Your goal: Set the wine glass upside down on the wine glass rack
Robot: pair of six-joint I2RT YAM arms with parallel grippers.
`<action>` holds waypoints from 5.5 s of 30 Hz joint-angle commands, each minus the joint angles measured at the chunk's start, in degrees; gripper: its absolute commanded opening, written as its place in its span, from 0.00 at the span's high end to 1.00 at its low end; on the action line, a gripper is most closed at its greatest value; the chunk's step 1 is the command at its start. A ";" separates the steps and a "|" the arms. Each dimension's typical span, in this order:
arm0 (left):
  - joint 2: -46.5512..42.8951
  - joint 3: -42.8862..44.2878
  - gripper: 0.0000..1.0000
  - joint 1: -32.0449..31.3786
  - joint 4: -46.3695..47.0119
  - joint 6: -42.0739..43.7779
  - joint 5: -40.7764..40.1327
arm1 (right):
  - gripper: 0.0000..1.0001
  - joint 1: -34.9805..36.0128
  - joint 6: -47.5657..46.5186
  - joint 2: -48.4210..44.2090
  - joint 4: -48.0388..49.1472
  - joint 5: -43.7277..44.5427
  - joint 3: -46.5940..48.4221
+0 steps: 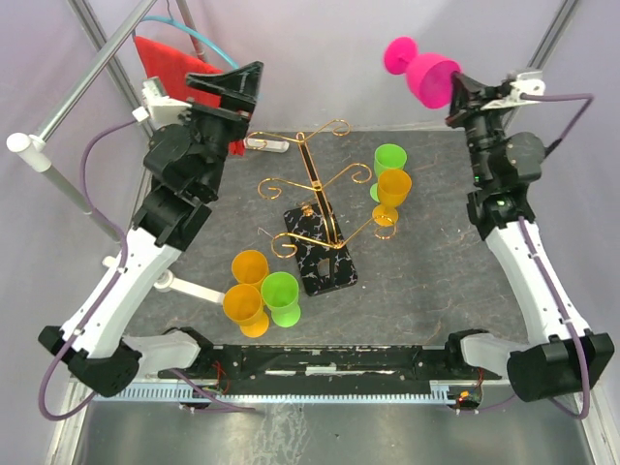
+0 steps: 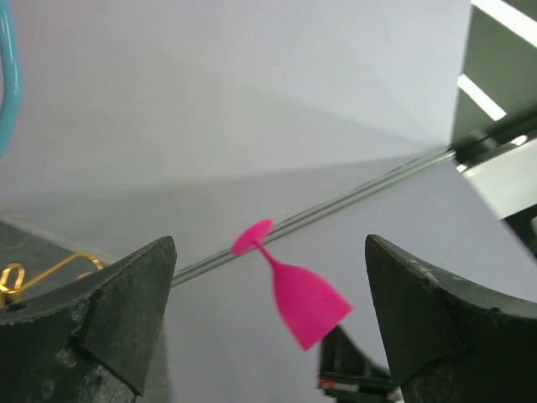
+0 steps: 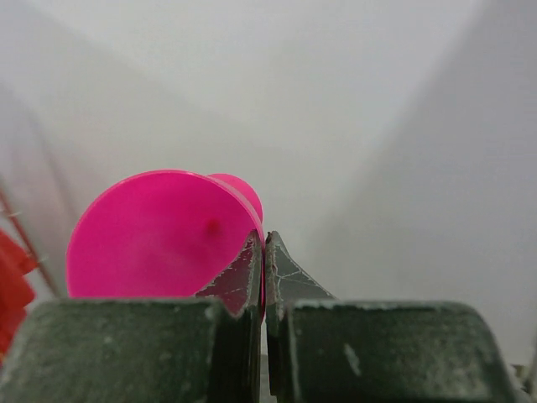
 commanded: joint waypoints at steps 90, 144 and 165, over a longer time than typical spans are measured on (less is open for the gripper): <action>-0.90 -8.64 0.94 2.85 15.77 -18.22 10.37 | 0.87 44.24 -27.72 8.52 16.91 2.64 2.56; -3.21 -44.71 0.97 29.81 50.26 50.30 55.59 | 0.44 44.18 -33.38 -7.31 -3.73 20.84 -14.81; 13.99 -51.19 0.97 29.84 85.52 41.70 62.11 | 0.45 44.15 -36.61 -8.99 -4.30 20.92 -17.00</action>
